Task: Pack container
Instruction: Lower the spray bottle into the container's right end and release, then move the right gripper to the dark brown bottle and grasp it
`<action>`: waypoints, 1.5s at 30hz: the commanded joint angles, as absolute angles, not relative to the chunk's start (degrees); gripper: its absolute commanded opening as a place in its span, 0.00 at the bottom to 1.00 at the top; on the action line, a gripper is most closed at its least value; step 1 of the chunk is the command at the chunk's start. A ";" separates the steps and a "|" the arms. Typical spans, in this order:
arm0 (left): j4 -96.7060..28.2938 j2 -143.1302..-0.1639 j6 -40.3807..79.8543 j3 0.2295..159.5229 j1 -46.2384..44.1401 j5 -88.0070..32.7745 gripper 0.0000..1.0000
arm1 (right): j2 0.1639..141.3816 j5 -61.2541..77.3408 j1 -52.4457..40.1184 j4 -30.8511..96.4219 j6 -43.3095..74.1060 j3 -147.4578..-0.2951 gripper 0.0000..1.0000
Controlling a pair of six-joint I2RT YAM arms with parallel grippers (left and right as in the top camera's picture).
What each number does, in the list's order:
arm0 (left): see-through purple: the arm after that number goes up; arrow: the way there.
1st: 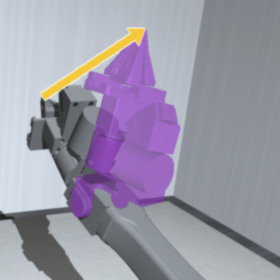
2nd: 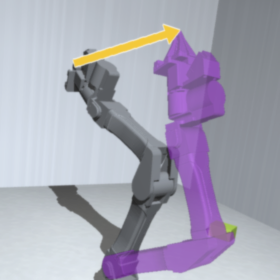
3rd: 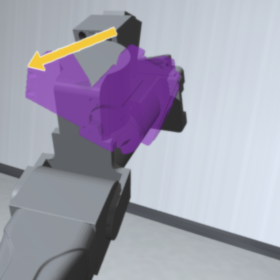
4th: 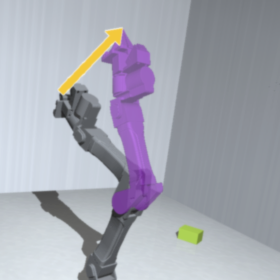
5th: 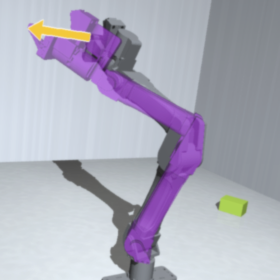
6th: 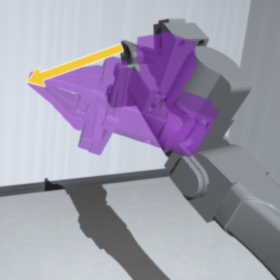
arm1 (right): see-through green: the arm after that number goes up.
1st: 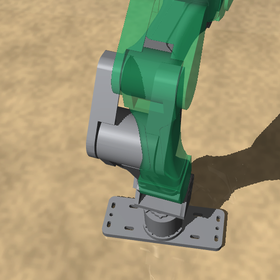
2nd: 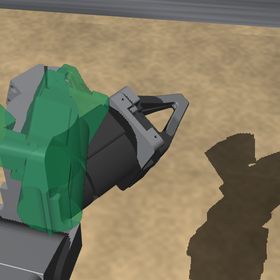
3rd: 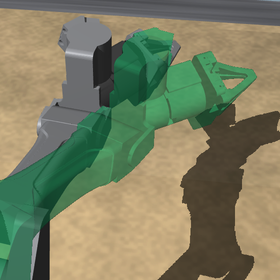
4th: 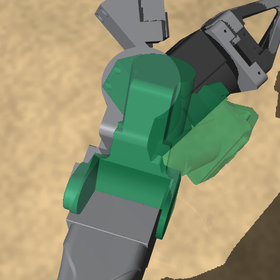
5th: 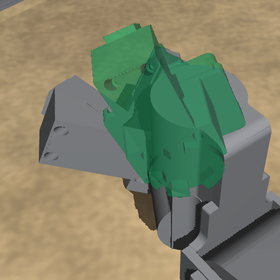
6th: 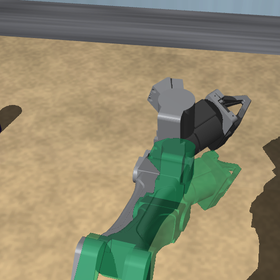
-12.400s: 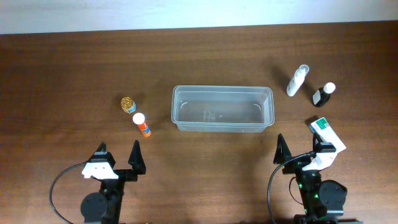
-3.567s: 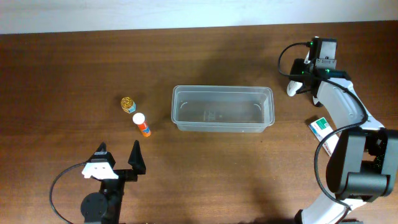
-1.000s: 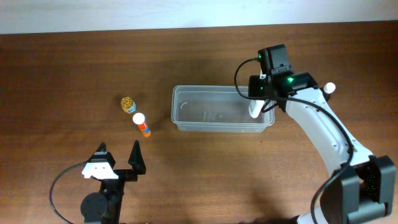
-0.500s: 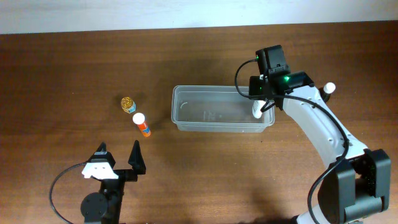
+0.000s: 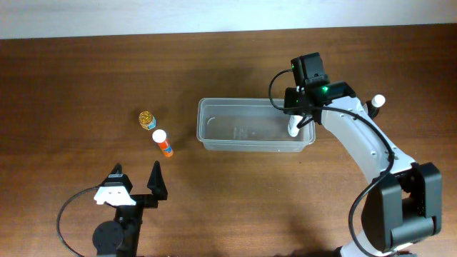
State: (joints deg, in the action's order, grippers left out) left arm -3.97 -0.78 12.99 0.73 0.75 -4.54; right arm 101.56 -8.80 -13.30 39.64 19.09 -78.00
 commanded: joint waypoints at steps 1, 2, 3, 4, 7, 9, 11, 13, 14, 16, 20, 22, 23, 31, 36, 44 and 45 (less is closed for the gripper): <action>-4.12 -0.30 12.10 0.51 1.02 -5.17 0.99 | 101.54 -9.52 -13.87 38.79 20.03 -79.02 0.23; -4.12 -0.30 12.10 0.51 1.02 -5.17 1.00 | 101.54 -9.52 -13.87 38.76 20.03 -79.02 0.30; -4.12 -0.30 12.10 0.51 1.02 -5.17 0.99 | 101.54 -9.52 -13.87 38.76 20.03 -79.02 0.32; -4.12 -0.30 12.10 0.51 1.02 -5.17 0.99 | 101.56 -9.54 -13.85 38.79 20.03 -79.02 0.33; -4.14 -0.30 12.10 0.51 1.02 -5.17 0.99 | 101.56 -9.54 -13.85 38.76 20.03 -79.02 0.33; -4.12 -0.30 12.10 0.51 1.02 -5.17 0.99 | 101.56 -9.63 -13.85 38.72 20.03 -79.02 0.33; -4.12 -0.30 12.10 0.51 1.02 -5.17 1.00 | 101.56 -9.76 -13.85 38.61 20.01 -79.02 0.33; -4.12 -0.30 12.10 0.51 1.02 -5.15 0.99 | 101.56 -9.76 -13.80 38.50 20.01 -79.02 0.33; -4.12 -0.30 12.10 0.51 1.02 -5.17 0.99 | 101.56 -10.04 -13.74 38.30 19.99 -79.02 0.33; -4.12 -0.30 12.10 0.51 1.02 -5.17 0.99 | 101.56 -11.66 -13.76 37.80 19.97 -79.05 0.33; -4.12 -0.30 12.10 0.51 1.02 -5.17 0.99 | 100.79 -14.22 -13.76 36.18 17.28 -80.05 0.32; -4.12 -0.30 12.10 0.51 1.02 -5.17 0.99 | 99.42 -14.22 -13.76 36.91 16.73 -82.96 0.32; -4.12 -0.30 12.10 0.51 1.02 -5.15 0.99 | 98.70 -14.22 -13.76 37.69 16.73 -84.62 0.32; -4.12 -0.30 12.10 0.51 1.02 -5.15 0.99 | 94.65 -25.63 -13.76 55.09 12.29 -101.38 0.50; -4.12 -0.30 12.10 0.51 1.02 -5.17 0.99 | 91.77 -34.24 -13.69 63.05 13.13 -104.73 0.55; -4.12 -0.30 12.10 0.51 1.02 -5.17 0.99 | 90.39 -29.89 -5.23 68.84 16.25 -104.36 0.57; -4.12 -0.30 12.10 0.51 1.02 -5.17 0.99 | 90.50 -27.79 -3.77 68.82 15.11 -104.07 0.58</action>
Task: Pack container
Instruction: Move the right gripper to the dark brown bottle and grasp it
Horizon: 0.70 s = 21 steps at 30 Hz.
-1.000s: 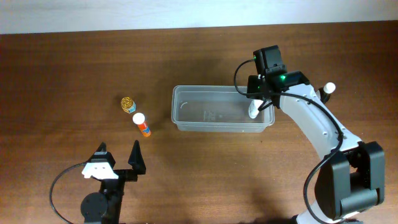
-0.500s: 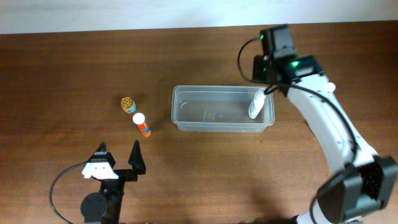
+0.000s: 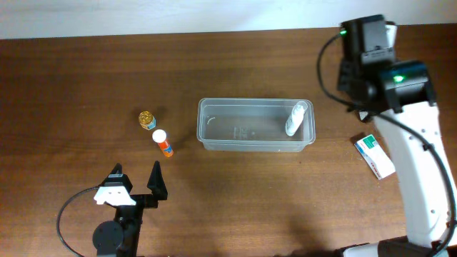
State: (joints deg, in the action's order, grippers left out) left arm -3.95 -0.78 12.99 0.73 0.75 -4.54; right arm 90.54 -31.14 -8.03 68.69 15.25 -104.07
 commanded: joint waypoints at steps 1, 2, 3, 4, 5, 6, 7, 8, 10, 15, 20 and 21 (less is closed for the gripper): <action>-4.12 -0.30 12.10 0.51 1.02 -5.17 1.00 | 90.76 -23.14 -0.62 68.84 12.47 -103.50 0.60; -4.12 -0.30 12.10 0.51 1.02 -5.17 1.00 | 90.98 -20.47 1.04 68.88 10.87 -103.24 0.62; -4.12 -0.30 12.10 0.51 1.02 -5.17 0.99 | 91.37 -16.91 3.31 69.10 8.73 -103.00 0.64; -4.12 -0.30 12.10 0.51 1.02 -5.17 0.99 | 91.79 -14.26 5.13 69.32 7.62 -102.87 0.64; -4.12 -0.30 12.10 0.51 1.02 -5.17 0.99 | 92.25 -11.51 7.11 69.58 7.22 -102.85 0.65; -4.12 -0.30 12.10 0.51 1.02 -5.15 1.00 | 92.73 -8.71 9.26 69.73 7.05 -102.78 0.66; -4.12 -0.30 12.10 0.51 1.02 -5.17 0.99 | 93.19 -5.93 11.22 69.82 6.00 -102.63 0.66; -4.12 -0.30 12.10 0.51 1.02 -5.15 0.99 | 93.54 -3.92 12.78 69.87 4.82 -102.45 0.68; -4.12 -0.30 12.10 0.51 1.02 -5.15 0.99 | 94.32 -0.62 15.22 69.63 2.42 -102.02 0.71; -4.12 -0.30 12.10 0.51 1.02 -5.17 0.99 | 97.32 2.42 16.53 67.24 -2.63 -101.51 0.72; -4.12 -0.30 12.10 0.51 1.02 -5.17 0.99 | 101.75 2.35 16.53 64.42 -3.22 -101.51 0.73; -4.12 -0.30 12.10 0.51 1.02 -5.17 0.99 | 102.87 2.04 16.58 63.55 -3.27 -101.51 0.73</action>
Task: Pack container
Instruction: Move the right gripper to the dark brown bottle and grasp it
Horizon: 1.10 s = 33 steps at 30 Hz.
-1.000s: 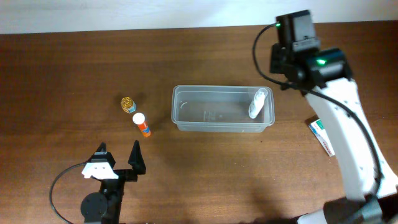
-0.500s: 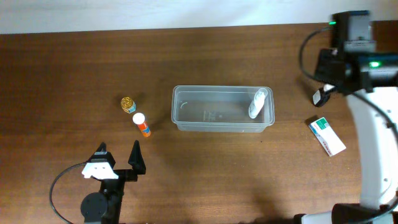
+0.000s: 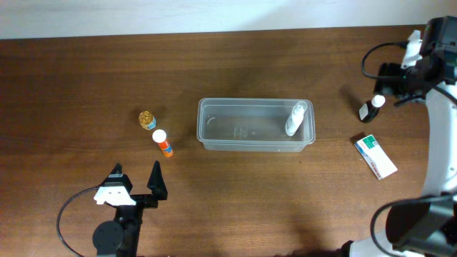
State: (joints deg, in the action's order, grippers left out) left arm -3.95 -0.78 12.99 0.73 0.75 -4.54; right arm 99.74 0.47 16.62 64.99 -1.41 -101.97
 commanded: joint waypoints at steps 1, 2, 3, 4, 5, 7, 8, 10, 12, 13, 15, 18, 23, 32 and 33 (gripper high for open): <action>-4.12 -0.30 12.10 0.51 1.02 -5.17 0.99 | 103.81 1.26 16.58 63.09 -3.27 -101.51 0.73; -4.12 -0.30 12.10 0.51 1.02 -5.17 0.99 | 104.88 -0.21 16.58 62.78 -3.27 -101.51 0.73; -4.12 -0.30 12.10 0.51 1.02 -5.17 0.99 | 105.89 -1.74 16.58 62.76 -3.27 -101.51 0.74; -4.12 -0.30 12.10 0.51 1.02 -5.17 0.99 | 107.24 -3.16 16.58 62.70 -3.27 -101.51 0.74; -4.12 -0.30 12.10 0.51 1.02 -5.17 1.00 | 108.27 -3.62 16.58 62.61 -3.57 -101.51 0.74; -4.14 -0.30 12.10 0.51 1.02 -5.15 0.99 | 110.17 -3.49 16.58 62.57 -5.65 -101.51 0.75; -4.12 -0.30 12.10 0.51 1.02 -5.17 0.99 | 111.11 -3.51 16.58 62.57 -6.61 -101.51 0.75; -4.12 -0.30 12.10 0.51 1.02 -5.15 0.99 | 112.99 -3.53 16.60 62.52 -9.15 -101.51 0.76; -4.12 -0.30 12.10 0.51 1.02 -5.17 0.99 | 114.32 -3.66 16.95 61.93 -10.15 -101.51 0.78; -4.12 -0.30 12.10 0.51 1.02 -5.17 0.99 | 114.91 -3.66 17.37 61.41 -10.09 -101.51 0.78; -4.12 -0.30 12.10 0.51 1.02 -5.17 0.99 | 115.55 -3.29 18.22 60.73 -10.04 -101.51 0.79; -4.12 -0.30 12.10 0.51 1.02 -5.17 0.99 | 115.70 0.75 20.38 59.72 -10.09 -101.51 0.79; -4.12 -0.30 12.10 0.51 1.02 -5.17 0.99 | 116.07 6.22 23.03 59.24 -10.24 -101.51 0.79; -4.12 -0.30 12.10 0.51 1.02 -5.15 0.99 | 119.11 11.00 23.59 59.07 -11.81 -101.51 0.79; -4.12 -0.30 12.10 0.51 1.02 -5.17 0.99 | 119.35 11.00 23.59 59.07 -11.81 -101.51 0.79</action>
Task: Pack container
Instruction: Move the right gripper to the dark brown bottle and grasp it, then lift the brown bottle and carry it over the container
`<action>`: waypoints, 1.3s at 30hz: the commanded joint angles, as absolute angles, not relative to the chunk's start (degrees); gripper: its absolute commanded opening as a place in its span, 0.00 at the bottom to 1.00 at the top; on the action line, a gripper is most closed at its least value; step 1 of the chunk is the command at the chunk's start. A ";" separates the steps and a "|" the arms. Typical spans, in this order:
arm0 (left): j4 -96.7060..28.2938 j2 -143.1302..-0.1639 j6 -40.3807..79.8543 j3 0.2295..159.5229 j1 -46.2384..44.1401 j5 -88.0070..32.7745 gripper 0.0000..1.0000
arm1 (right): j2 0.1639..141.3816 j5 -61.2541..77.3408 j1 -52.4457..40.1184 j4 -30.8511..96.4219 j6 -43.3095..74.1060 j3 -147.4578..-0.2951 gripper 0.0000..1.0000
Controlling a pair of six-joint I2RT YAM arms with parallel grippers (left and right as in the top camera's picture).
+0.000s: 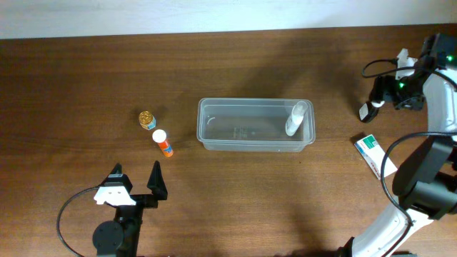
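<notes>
A clear plastic container [214, 135] stands mid-table with a white bottle [296, 118] leaning in its right end. Left of it stand a small gold-lidded jar [147, 119] and an orange glue stick with a white cap [163, 143]. At the far right lies a small dark bottle with a white cap [368, 111]. My right gripper [384, 94] sits just up and right of it, close against it; its dark fingers blend with the table. A white and green box [375, 155] lies below. My left gripper [136, 180] rests open at the lower left.
The table's far edge meets a white wall along the top of the view. My right arm's white links and cable run down the right edge, beside the box.
My right gripper has come down and left from the table's upper right corner to the small dark bottle. The bottle, box, container and left arm stay where they were.
First my right gripper was at the container's right end with the white bottle. Then the bottle leaned in the container and the gripper was up to the right. It went to the far right corner and now sits by the dark bottle.
</notes>
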State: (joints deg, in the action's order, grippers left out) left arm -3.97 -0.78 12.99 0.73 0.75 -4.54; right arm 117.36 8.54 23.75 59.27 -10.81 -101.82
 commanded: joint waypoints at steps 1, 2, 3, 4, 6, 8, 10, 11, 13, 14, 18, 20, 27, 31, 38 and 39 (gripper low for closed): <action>-4.12 -0.30 12.10 0.51 1.02 -5.17 0.99 | 119.63 11.00 23.59 59.07 -11.81 -101.51 0.79; -4.12 -0.30 12.10 0.51 1.02 -5.17 0.99 | 119.85 11.03 23.57 59.05 -11.81 -101.51 0.78; -4.12 -0.30 12.10 0.51 1.02 -5.17 0.99 | 120.01 11.00 23.53 59.05 -11.81 -101.51 0.79; -4.12 -0.30 12.10 0.51 1.02 -5.15 0.99 | 120.11 11.00 23.53 59.07 -11.81 -101.51 0.79; -4.12 -0.30 12.10 0.51 1.02 -5.17 0.99 | 120.31 11.00 23.49 59.07 -11.81 -101.51 0.79; -4.12 -0.30 12.10 0.51 1.02 -5.15 0.99 | 120.40 10.98 23.27 59.02 -11.79 -101.51 0.79; -4.12 -0.30 12.10 0.51 1.02 -5.17 1.00 | 120.44 10.98 22.85 58.94 -11.79 -101.51 0.79; -4.12 -0.30 12.10 0.51 1.02 -5.17 0.99 | 120.44 10.96 22.48 58.87 -11.79 -101.51 0.79; -4.12 -0.30 12.10 0.51 1.02 -5.15 1.00 | 120.44 10.74 22.06 58.70 -11.79 -101.51 0.79; -4.12 -0.30 12.10 0.51 1.02 -5.17 0.99 | 120.44 10.50 21.69 58.63 -11.79 -101.51 0.79; -4.12 -0.30 12.10 0.51 1.02 -5.15 0.99 | 120.51 7.62 20.27 58.43 -11.75 -101.51 0.78; -4.12 -0.30 12.10 0.51 1.02 -5.15 0.99 | 120.70 6.11 19.73 58.46 -11.70 -101.51 0.78; -4.12 -0.30 12.10 0.51 1.02 -5.15 0.99 | 122.23 5.32 19.62 58.63 -11.55 -101.51 0.74; -4.12 -0.30 12.10 0.51 1.02 -5.17 0.99 | 122.65 5.32 19.55 58.70 -11.55 -101.51 0.70; -4.12 -0.30 12.10 0.51 1.02 -5.15 0.99 | 122.67 5.28 19.62 58.67 -11.55 -101.51 0.48; -4.12 -0.30 12.10 0.51 1.02 -5.17 0.99 | 122.67 5.26 19.62 58.70 -11.55 -101.51 0.48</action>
